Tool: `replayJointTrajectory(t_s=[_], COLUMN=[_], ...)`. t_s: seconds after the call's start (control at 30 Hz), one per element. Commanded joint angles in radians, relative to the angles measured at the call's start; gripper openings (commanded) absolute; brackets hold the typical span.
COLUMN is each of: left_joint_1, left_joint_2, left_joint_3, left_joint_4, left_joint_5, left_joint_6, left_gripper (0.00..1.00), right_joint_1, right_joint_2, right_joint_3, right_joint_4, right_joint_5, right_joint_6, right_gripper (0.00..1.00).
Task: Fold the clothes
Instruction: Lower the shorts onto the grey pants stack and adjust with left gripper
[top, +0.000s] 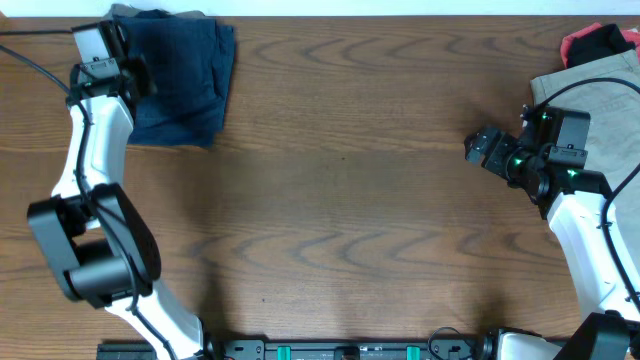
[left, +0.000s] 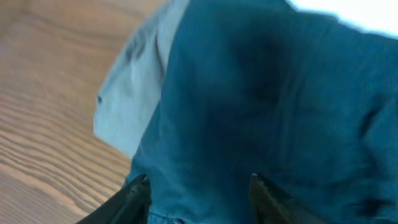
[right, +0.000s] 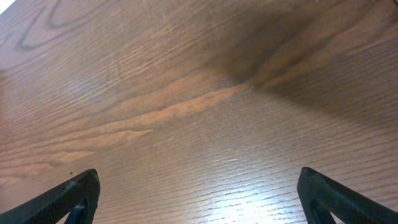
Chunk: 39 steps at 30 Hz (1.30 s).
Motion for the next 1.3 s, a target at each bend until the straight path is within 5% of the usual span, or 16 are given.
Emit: replayJointTrajectory(t_s=[0.0,0.07,0.23,0.63,0.97,1.17,1.27], left_joint_1=[0.045,0.079,0.193,0.302,0.298,0.297,0.297], left_joint_2=[0.051,0.061,0.063,0.187,0.216,0.216,0.206], left_joint_3=[-0.009,-0.009,-0.008,-0.008,-0.008,-0.004,0.004], left_joint_4=[0.000,0.007,0.020,0.007,0.018,0.019,0.017], left_joint_5=[0.002,0.009,0.166,0.610,0.647,0.646,0.646], left_joint_6=[-0.008,-0.009,0.019,0.137,0.143,0.142,0.142], left_gripper=[0.67,0.79,0.84,0.86,0.85,0.41,0.08], right_joint_1=[0.000,0.000,0.000,0.000,0.000,0.000,0.000], right_joint_2=[0.008,0.008,0.008,0.008,0.008,0.008,0.008], right_joint_3=[0.017,0.017,0.017,0.017,0.017,0.017,0.017], right_joint_4=[-0.002,-0.002,-0.002,-0.002,-0.002,-0.001,-0.002], right_joint_5=[-0.003,-0.003,-0.003,-0.004,-0.004,-0.003,-0.003], right_joint_6=[-0.002,-0.002,-0.002,-0.002,-0.002,-0.002,-0.002], right_gripper=[0.99,0.99,0.99,0.99,0.99,0.99,0.99])
